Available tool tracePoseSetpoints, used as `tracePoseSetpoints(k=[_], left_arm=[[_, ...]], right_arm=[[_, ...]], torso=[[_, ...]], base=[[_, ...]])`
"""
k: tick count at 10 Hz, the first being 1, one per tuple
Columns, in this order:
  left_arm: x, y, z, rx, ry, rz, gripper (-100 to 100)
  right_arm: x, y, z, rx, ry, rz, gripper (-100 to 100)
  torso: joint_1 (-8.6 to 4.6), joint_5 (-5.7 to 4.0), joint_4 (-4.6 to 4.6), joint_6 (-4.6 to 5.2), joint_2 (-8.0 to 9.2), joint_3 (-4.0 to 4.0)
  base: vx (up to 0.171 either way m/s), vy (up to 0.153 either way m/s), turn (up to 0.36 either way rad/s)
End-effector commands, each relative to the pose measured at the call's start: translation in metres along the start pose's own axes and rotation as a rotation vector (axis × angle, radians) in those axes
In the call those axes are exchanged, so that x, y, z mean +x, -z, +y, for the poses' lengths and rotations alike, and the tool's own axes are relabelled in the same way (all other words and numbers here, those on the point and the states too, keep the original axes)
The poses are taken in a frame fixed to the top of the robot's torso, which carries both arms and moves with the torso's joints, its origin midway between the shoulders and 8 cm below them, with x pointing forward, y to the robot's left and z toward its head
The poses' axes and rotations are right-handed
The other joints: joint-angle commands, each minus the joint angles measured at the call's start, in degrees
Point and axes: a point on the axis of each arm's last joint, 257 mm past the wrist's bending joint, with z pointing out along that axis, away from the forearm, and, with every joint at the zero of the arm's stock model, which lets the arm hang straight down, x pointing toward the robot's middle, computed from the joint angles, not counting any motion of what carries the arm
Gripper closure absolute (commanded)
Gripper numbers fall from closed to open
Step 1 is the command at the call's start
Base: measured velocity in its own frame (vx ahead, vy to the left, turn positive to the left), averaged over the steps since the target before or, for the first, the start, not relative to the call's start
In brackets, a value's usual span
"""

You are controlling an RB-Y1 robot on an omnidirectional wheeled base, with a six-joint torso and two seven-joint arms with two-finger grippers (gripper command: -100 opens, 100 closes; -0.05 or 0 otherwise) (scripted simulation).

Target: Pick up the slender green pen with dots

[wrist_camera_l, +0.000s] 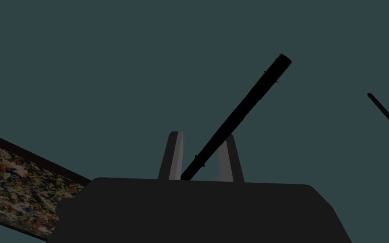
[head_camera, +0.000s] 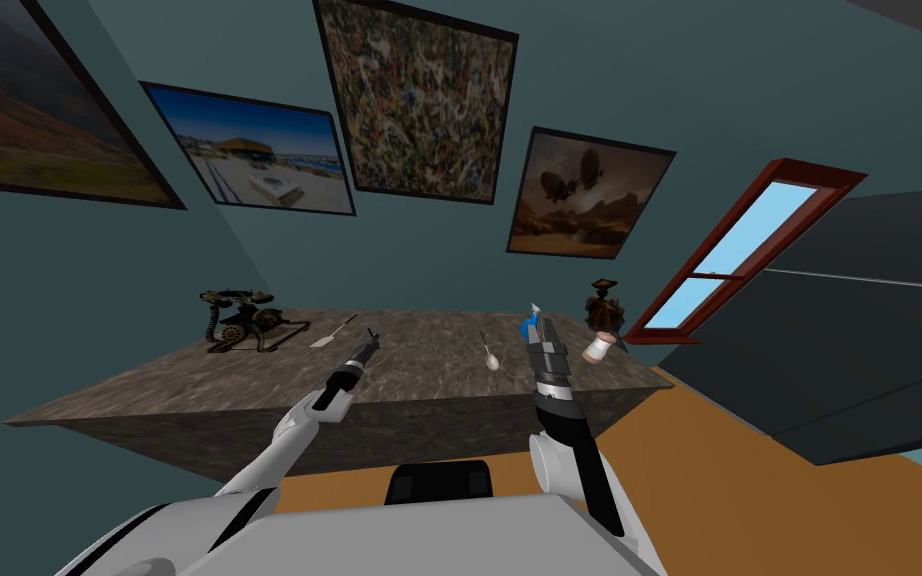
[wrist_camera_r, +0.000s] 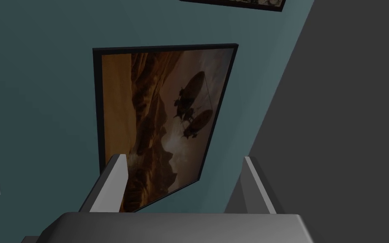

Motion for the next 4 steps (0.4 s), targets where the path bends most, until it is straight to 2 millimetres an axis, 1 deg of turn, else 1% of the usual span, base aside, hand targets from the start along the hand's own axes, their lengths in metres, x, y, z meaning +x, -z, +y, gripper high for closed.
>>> tracePoseSetpoints(k=[1, 2, 3, 4], left_arm=[[0.0000, 0.0000, 0.0000, 0.000, 0.000, 0.000, 100], [-0.0001, 0.0000, 0.0000, 0.000, -0.001, 0.000, 0], [-0.0001, 0.0000, -0.0001, 0.000, -0.001, 0.000, 100], [-0.0001, -0.0001, -0.0001, 0.000, -0.001, 0.000, 0]], right_arm=[[0.0000, 0.0000, 0.0000, 0.000, 0.000, 0.000, 0], [0.0000, 0.0000, 0.0000, 0.000, 0.000, 0.000, 0], [0.0000, 0.0000, 0.0000, 0.000, 0.000, 0.000, 0], [0.0000, 0.0000, 0.0000, 0.000, 0.000, 0.000, 0]], torso=[[0.00, 0.00, 0.00, 0.00, 0.00, 0.00], [0.02, 0.01, 0.00, 0.00, 0.00, 0.00], [0.03, 0.02, 0.00, 0.00, -0.01, 0.00], [0.04, 0.02, 0.00, 0.00, -0.01, -0.01]], base=[[0.000, 0.000, 0.000], [0.000, 0.000, 0.000], [0.000, 0.000, 0.000], [0.000, 0.000, 0.000]])
